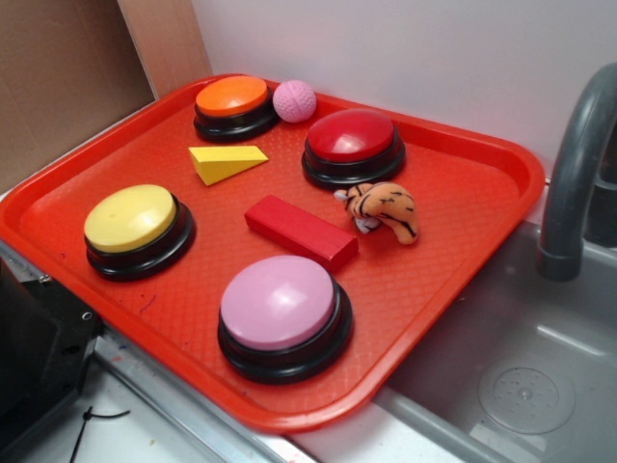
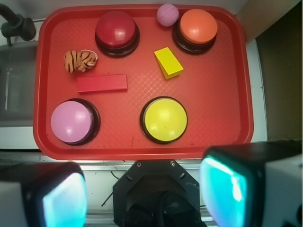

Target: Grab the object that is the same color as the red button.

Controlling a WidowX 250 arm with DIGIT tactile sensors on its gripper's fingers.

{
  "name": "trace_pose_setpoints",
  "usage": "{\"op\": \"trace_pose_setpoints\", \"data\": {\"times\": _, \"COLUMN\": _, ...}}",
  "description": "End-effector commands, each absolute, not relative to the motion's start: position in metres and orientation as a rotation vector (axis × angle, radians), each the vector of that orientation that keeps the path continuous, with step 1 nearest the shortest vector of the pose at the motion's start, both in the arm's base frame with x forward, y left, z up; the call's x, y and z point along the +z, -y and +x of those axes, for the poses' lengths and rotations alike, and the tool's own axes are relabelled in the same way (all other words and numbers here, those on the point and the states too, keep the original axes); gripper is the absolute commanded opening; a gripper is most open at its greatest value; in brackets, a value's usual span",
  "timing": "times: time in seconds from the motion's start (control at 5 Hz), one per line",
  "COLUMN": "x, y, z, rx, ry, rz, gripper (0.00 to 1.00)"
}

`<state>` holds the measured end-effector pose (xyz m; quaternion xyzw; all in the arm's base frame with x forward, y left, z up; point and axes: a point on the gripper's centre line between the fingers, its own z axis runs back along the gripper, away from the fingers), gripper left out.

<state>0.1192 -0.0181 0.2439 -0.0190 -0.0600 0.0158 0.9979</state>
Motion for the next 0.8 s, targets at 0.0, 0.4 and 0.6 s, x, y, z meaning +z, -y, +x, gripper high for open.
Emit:
{"op": "trace_pose_setpoints", "data": {"times": 0.0, "x": 0.244, "y": 0.018, "z": 0.119, "rx": 0.032, "ry": 0.120, "rz": -0.038, "gripper": 1.00}}
{"op": "trace_pose_setpoints", "data": {"times": 0.4, "x": 0.222, "y": 0.029, "z": 0.134, "rx": -0.302, "ry": 0.158, "rz": -0.017, "gripper": 1.00}}
{"op": "trace_pose_setpoints", "data": {"times": 0.6, "x": 0.208, "y": 0.032, "z": 0.146, "rx": -0.499, "ry": 0.195, "rz": -0.033, "gripper": 1.00}}
